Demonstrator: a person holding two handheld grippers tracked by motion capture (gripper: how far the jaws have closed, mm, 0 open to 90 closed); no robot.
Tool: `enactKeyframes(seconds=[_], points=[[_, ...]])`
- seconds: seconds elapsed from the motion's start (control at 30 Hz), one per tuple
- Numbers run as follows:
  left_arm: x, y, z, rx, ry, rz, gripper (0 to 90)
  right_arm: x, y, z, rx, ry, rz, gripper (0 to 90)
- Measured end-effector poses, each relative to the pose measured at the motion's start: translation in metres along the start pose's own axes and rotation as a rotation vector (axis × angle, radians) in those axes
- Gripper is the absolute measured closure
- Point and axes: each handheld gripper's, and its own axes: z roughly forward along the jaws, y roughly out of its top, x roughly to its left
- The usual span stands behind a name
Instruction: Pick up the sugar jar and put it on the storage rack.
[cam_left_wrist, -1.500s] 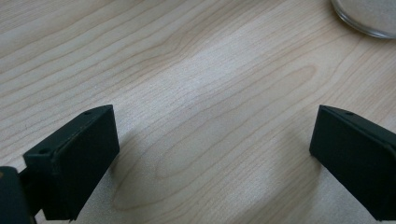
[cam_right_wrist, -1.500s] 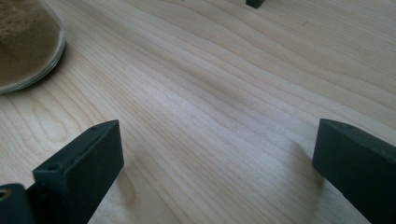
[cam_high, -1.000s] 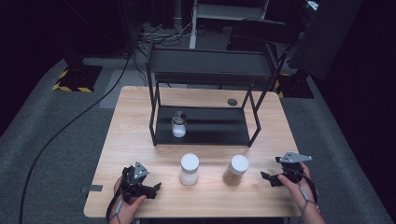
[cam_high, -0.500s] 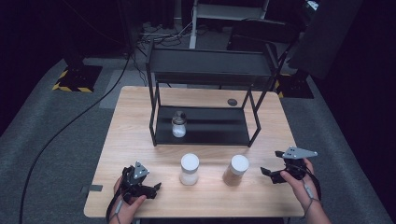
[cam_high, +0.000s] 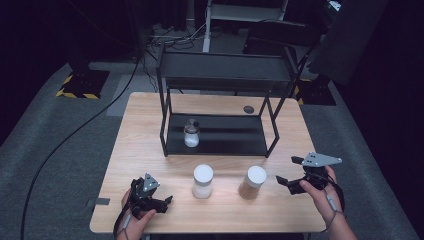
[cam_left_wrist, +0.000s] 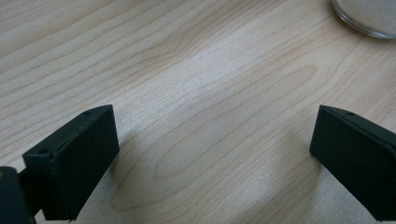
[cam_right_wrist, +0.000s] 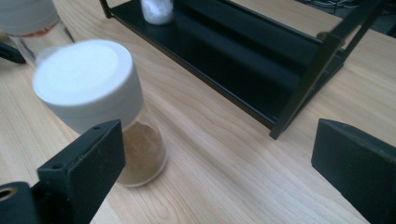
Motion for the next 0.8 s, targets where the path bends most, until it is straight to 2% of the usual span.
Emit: enactKeyframes(seconds=[0.3, 0.8], points=[[0.0, -0.001, -0.001, 0.002, -0.009, 0.008, 0.1, 0.005, 0.014, 0.0, -0.031, 0.046, 0.0, 3.2], [0.0, -0.001, -0.001, 0.004, -0.012, 0.011, 0.1, 0.021, 0.048, 0.011, -0.031, 0.088, -0.051, 3.2]])
